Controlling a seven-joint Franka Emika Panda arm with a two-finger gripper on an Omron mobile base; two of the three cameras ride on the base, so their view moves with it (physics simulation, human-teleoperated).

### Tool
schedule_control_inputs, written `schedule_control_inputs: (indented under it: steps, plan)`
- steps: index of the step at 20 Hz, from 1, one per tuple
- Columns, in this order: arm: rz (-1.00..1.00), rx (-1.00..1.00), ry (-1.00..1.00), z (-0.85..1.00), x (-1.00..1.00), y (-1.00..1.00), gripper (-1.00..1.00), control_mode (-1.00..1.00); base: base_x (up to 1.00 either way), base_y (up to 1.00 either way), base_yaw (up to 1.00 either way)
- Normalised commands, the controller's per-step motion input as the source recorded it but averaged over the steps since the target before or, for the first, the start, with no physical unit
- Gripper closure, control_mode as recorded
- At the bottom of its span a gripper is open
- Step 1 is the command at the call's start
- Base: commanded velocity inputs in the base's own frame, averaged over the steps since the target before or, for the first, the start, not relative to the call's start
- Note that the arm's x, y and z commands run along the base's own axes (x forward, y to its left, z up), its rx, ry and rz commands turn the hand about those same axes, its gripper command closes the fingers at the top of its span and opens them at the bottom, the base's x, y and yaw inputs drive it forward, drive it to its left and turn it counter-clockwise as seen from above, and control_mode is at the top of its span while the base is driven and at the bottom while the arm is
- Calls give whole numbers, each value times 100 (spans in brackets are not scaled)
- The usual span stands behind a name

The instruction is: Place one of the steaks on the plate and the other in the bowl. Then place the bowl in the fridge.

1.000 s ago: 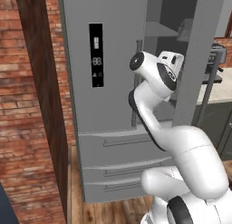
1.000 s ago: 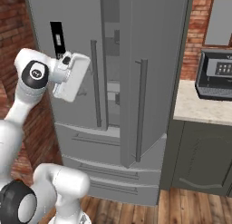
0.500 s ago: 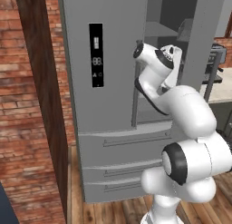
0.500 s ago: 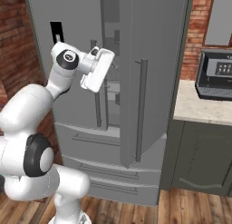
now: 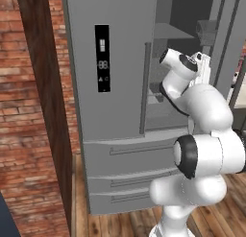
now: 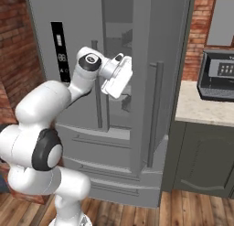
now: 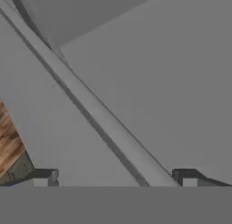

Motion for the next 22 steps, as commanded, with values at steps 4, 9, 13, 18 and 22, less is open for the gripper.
schedule_control_inputs:
  steps: [4,9,13,18,22]
  plan:
    - [-16,0,11,-35,-63,-100,-100,-100,0,0,0]
    - [-12,2,-2,-19,-85,-100,-100,-100,0,0,0]
    - [1,16,-49,16,-100,-25,-100,-100,0,0,0]
    - [7,11,-60,88,-78,36,-100,-100,0,0,0]
    - [3,11,-56,66,-61,81,-100,-100,0,0,0]
